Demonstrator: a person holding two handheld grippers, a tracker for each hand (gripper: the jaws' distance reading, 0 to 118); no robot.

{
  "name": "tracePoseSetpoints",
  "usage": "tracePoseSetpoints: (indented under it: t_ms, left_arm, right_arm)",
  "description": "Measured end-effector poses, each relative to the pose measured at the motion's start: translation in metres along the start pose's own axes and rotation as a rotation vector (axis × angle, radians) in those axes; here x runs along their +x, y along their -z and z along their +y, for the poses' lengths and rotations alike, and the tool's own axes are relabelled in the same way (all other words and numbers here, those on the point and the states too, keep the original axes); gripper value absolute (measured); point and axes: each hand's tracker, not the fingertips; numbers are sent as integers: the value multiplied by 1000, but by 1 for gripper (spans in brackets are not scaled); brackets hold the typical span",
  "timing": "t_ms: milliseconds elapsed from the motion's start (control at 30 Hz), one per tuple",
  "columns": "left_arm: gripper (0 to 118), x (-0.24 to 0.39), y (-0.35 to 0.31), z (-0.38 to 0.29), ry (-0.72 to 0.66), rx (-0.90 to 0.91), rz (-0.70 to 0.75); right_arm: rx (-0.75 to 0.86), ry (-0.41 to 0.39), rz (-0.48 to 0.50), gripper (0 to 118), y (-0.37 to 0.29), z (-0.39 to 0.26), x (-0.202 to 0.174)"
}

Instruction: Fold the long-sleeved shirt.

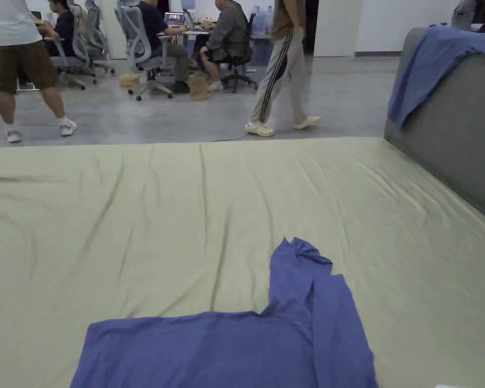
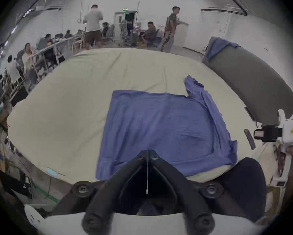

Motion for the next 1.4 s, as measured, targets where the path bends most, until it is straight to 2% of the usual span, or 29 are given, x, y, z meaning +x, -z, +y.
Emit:
tracePoseSetpoints:
  t_ms: [67, 133, 167, 200, 233, 267, 300, 333, 367, 400, 467, 533, 567, 600, 667, 733, 767, 833, 867, 900, 933, 1000, 1067, 1133, 1167, 1267, 1333, 1400]
  left_arm:
    - [0, -2, 3, 10, -88, 7, -64]
    - [0, -9, 11, 25, -104, 27, -61]
    - [0, -10, 14, 31, -105, 38, -45]
    - [0, -12, 17, 39, -101, 56, -21]
    - [0, -15, 21, 46, -97, 70, -2]
    - [0, -18, 26, 53, -95, 80, 7]
    - [0, -20, 29, 60, -96, 90, 15]
    - [0, -22, 32, 66, -103, 97, 22]
    - [0, -25, 34, 72, -111, 105, 27]
    - [0, -25, 40, 77, -117, 117, 32]
    - [0, -29, 46, 85, -119, 131, 46]
    - [0, -36, 56, 89, -123, 138, 59]
    - [0, -38, 60, 92, -123, 137, 63]
    - [0, -40, 64, 92, -123, 134, 66]
    - [0, -43, 71, 91, -123, 128, 68]
    - [0, -48, 77, 89, -140, 110, 49]
    - [0, -49, 79, 87, -149, 102, 38]
    - [0, -50, 82, 80, -151, 86, 31]
    - [0, -49, 82, 78, -148, 82, 26]
    - [0, -47, 81, 77, -147, 82, 25]
    - [0, -43, 80, 76, -149, 81, 21]
    - [0, -39, 72, 75, -161, 91, 1]
    - [0, -36, 61, 72, -165, 109, -11]
    - [0, -32, 49, 71, -154, 134, -17]
    - [0, -30, 45, 70, -150, 142, -17]
    - [0, -26, 33, 65, -152, 149, -26]
    - [0, -22, 29, 60, -157, 143, -37]
    - [0, -19, 28, 55, -160, 130, -38]
  right_arm:
    - [-4, -3, 69, 0, 17, 19, 3]
    - [22, -41, 85, 0, 34, 60, -9]
    - [41, -67, 84, 14, 44, 85, -12]
    - [69, -98, 79, 47, 58, 118, -16]
    - [92, -116, 62, 103, 75, 154, -33]
    - [111, -125, 47, 118, 97, 187, -36]
    - [218, -132, 33, 117, 112, 219, -35]
    - [196, -101, 12, 118, 139, 253, -37]
    - [159, -91, -9, 118, 168, 294, -66]
    - [105, -59, -36, 118, 201, 332, -70]
    - [22, -56, -58, 118, 260, 383, -72]
    - [-103, 6, -145, 117, 315, 412, -61]
    - [-136, 65, -174, 117, 334, 418, -55]
    - [-167, 111, -172, 116, 351, 421, -48]
    - [-209, 170, -184, 99, 373, 415, -36]
    - [-203, 167, -183, 69, 380, 409, -27]
    - [-207, 170, -131, 68, 388, 416, -22]
    - [-218, 144, -147, 64, 382, 423, -21]
    - [-214, 113, -119, 53, 375, 429, -22]
    - [-180, 83, -133, 24, 364, 424, -36]
    - [-137, 62, -161, 0, 349, 427, -42]
    - [-99, -28, -104, 0, 317, 430, -54]
    - [-15, -58, -95, 0, 261, 405, -77]
    - [28, -112, -30, 0, 210, 380, -86]
    - [29, -157, -28, 0, 193, 384, -85]
    - [57, -303, -85, 0, 142, 328, -89]
    - [15, -322, -93, 0, 130, 289, -81]
    - [-88, -296, -106, 0, 134, 242, -73]
